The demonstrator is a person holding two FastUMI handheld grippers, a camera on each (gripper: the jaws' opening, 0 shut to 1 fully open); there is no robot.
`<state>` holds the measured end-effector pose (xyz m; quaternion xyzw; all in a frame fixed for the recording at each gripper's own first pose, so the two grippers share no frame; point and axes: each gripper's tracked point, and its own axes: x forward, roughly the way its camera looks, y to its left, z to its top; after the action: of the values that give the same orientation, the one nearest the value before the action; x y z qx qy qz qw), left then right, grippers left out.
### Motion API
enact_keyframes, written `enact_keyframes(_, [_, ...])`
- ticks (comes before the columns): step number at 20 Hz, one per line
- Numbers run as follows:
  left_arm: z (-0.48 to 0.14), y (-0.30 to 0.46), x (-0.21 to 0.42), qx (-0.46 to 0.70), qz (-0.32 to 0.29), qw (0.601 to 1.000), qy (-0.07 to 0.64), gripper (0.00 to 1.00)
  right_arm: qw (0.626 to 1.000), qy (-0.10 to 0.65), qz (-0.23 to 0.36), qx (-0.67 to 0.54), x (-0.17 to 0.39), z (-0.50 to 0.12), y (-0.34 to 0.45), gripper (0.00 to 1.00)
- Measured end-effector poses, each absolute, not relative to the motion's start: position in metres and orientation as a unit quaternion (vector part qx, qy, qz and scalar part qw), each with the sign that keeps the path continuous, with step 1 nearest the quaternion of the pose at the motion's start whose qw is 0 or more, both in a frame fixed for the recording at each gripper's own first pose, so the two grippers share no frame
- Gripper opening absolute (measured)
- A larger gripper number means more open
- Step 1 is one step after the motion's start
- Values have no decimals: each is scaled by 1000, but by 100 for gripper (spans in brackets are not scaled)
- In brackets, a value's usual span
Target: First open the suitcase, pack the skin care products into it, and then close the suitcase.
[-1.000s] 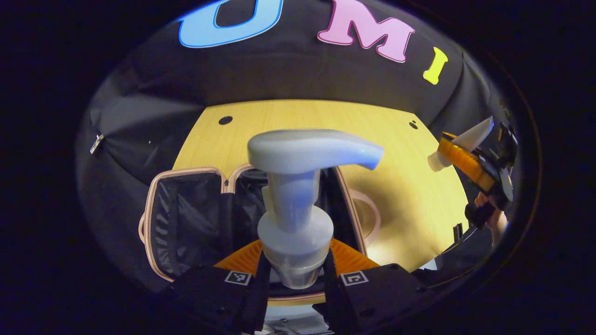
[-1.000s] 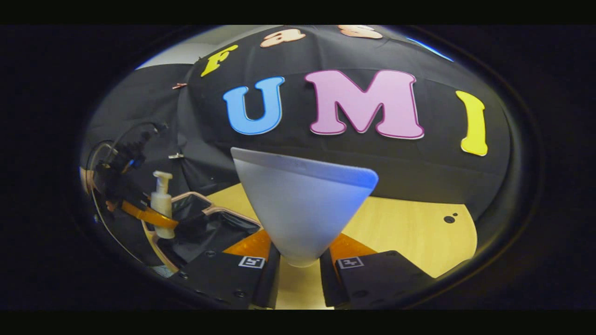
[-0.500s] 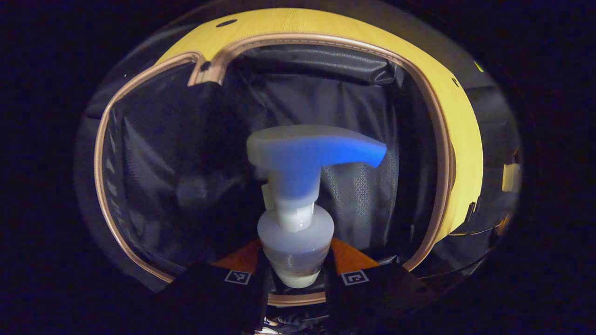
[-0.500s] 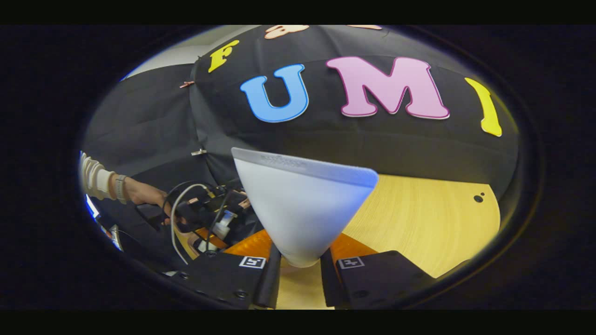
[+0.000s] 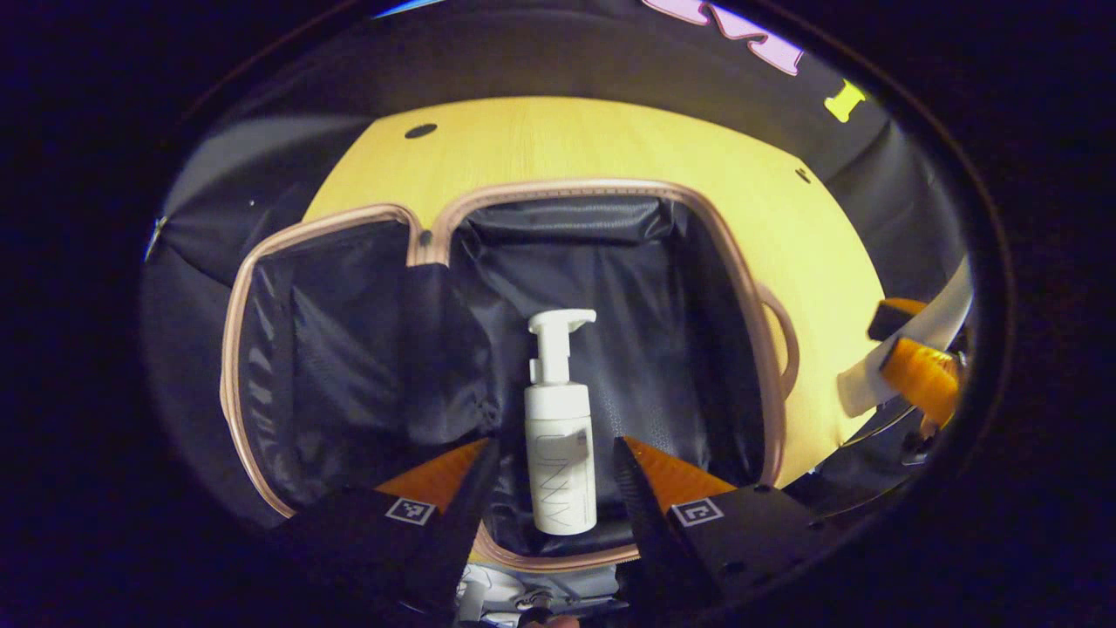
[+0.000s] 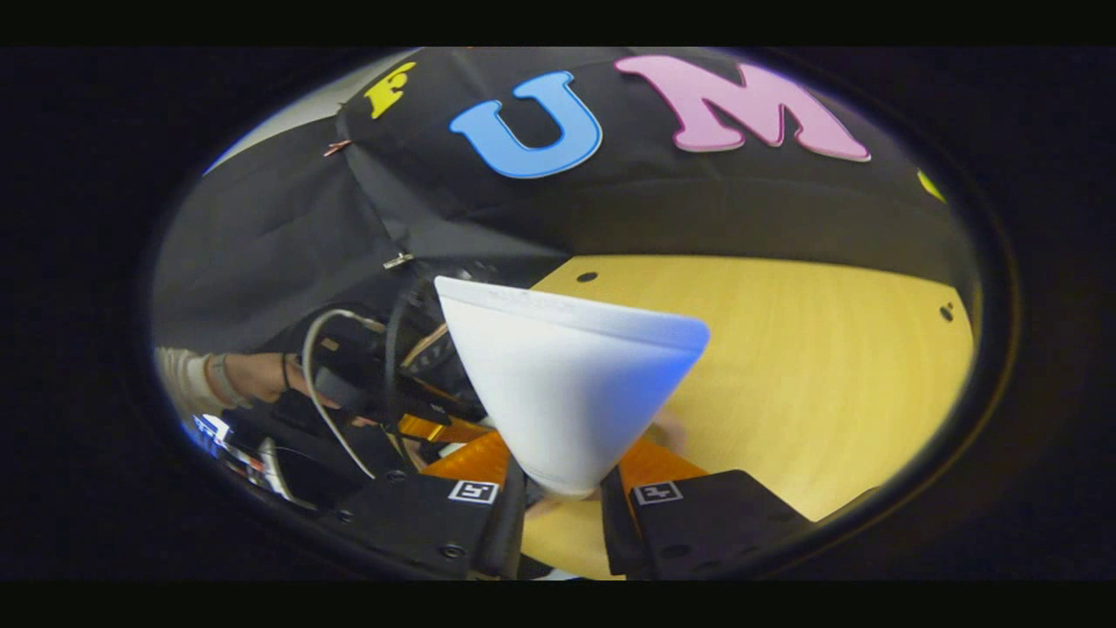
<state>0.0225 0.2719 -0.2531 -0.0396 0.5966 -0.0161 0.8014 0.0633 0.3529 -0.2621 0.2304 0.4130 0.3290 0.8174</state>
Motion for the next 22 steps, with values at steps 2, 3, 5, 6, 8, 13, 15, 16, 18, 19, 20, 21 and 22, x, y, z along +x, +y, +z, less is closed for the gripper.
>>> enact_keyframes(2, [-225, 287, 20, -75, -2, 824, 561, 83, 784, 459, 333, 251, 56, -278, 388, 41])
enact_keyframes(3, [-214, 299, 18, -88, 10, 834, 544, 83, 767, 488, 330, 254, 50, -287, 405, 41])
enact_keyframes(5, [-200, 332, 6, -97, 34, 850, 517, 83, 732, 553, 314, 245, 37, -317, 430, 41])
enact_keyframes(6, [-193, 353, -3, -95, 51, 854, 509, 84, 714, 582, 300, 247, 32, -329, 436, 41])
enact_keyframes(8, [-188, 388, -20, -99, 88, 856, 500, 84, 690, 630, 265, 238, 27, -356, 448, 41])
enact_keyframes(13, [-189, 451, -61, -163, 163, 838, 495, 86, 623, 718, 180, 253, 5, -391, 467, 42])
enact_keyframes(15, [-192, 473, -68, -183, 180, 832, 492, 86, 611, 725, 154, 278, 4, -394, 472, 47])
enact_keyframes(16, [-192, 486, -72, -189, 188, 830, 490, 86, 611, 726, 147, 280, 5, -395, 472, 42])
enact_keyframes(18, [-193, 516, -77, -193, 206, 823, 493, 86, 618, 725, 131, 273, 6, -393, 462, 43])
enact_keyframes(19, [-193, 529, -76, -194, 215, 820, 494, 86, 622, 724, 130, 270, 6, -389, 459, 48])
enact_keyframes(20, [-197, 539, -72, -193, 229, 816, 494, 85, 628, 718, 125, 271, 5, -381, 453, 50])
enact_keyframes(21, [-200, 551, -68, -196, 241, 812, 494, 85, 636, 708, 122, 280, 6, -370, 451, 51])
enact_keyframes(22, [-204, 555, -61, -203, 249, 811, 488, 86, 648, 695, 124, 284, 6, -353, 445, 49])
